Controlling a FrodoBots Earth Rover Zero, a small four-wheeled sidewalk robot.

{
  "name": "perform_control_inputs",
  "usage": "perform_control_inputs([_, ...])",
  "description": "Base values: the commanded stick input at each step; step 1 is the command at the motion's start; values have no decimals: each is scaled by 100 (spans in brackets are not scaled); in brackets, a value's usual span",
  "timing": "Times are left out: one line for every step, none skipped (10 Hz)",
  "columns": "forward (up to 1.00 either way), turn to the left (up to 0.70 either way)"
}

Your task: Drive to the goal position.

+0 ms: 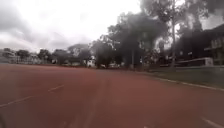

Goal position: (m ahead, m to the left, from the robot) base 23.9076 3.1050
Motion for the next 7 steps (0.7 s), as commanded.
perform_control_inputs([67,0])
perform_control_inputs([67,0])
perform_control_inputs([67,0])
perform_control_inputs([67,0])
perform_control_inputs([67,0])
perform_control_inputs([67,0])
perform_control_inputs([67,0])
